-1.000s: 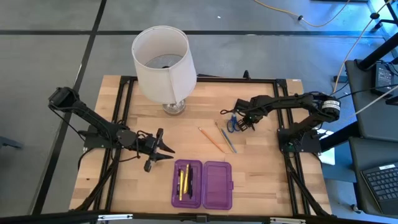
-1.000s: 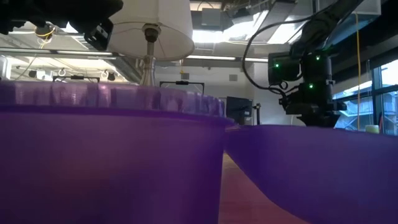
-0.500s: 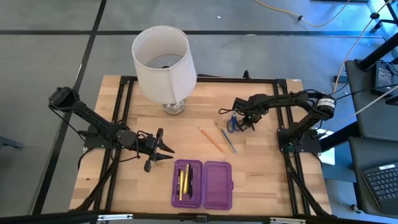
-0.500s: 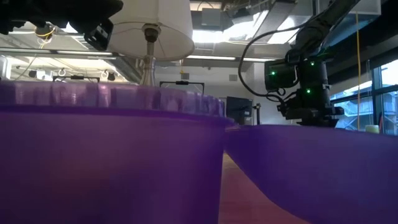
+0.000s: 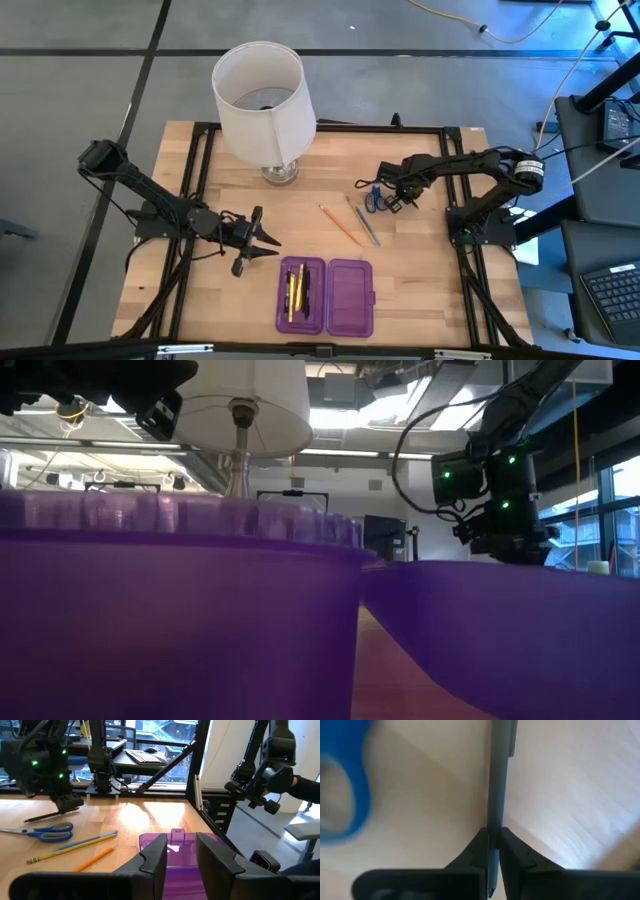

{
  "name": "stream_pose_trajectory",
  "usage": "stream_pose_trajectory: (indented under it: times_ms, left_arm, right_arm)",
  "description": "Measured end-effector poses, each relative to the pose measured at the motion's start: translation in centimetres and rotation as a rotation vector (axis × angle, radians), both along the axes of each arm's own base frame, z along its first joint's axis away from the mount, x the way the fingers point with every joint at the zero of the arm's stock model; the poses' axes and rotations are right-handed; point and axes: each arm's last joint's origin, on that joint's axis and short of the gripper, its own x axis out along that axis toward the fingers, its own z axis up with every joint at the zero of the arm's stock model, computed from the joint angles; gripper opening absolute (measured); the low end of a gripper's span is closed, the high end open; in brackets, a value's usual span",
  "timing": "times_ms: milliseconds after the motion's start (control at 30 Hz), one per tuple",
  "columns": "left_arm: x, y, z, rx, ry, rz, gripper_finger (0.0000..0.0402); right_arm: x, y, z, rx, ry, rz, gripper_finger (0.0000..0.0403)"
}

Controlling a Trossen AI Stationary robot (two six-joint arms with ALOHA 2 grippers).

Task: Pick & place school supplies into a supply box
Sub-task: Put the black pen into the violet supply box

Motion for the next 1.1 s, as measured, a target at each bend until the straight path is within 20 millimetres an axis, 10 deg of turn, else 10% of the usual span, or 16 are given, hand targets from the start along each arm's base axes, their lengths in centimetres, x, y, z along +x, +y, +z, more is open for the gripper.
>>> stream_pose_trajectory:
  times_ms: [300, 800, 1100]
  left_arm:
    - [0.0, 0.0, 0.0, -0.002, 0.0, 0.0, 0.0095]
    - [0.0, 0.0, 0.0, 0.084, -0.018, -0.005, 0.0095]
    - [0.0, 0.0, 0.0, 0.092, -0.019, -0.003, 0.0095]
  right_arm:
    - [0.8, 3.2, 2.7, -0.058, -0.086, 0.143, 0.0027]
    - [9.7, 14.2, 13.2, -0.252, -0.714, 0.974, 0.0035]
    - [13.1, 21.3, 9.8, -0.49, -0.723, 1.688, 0.0045]
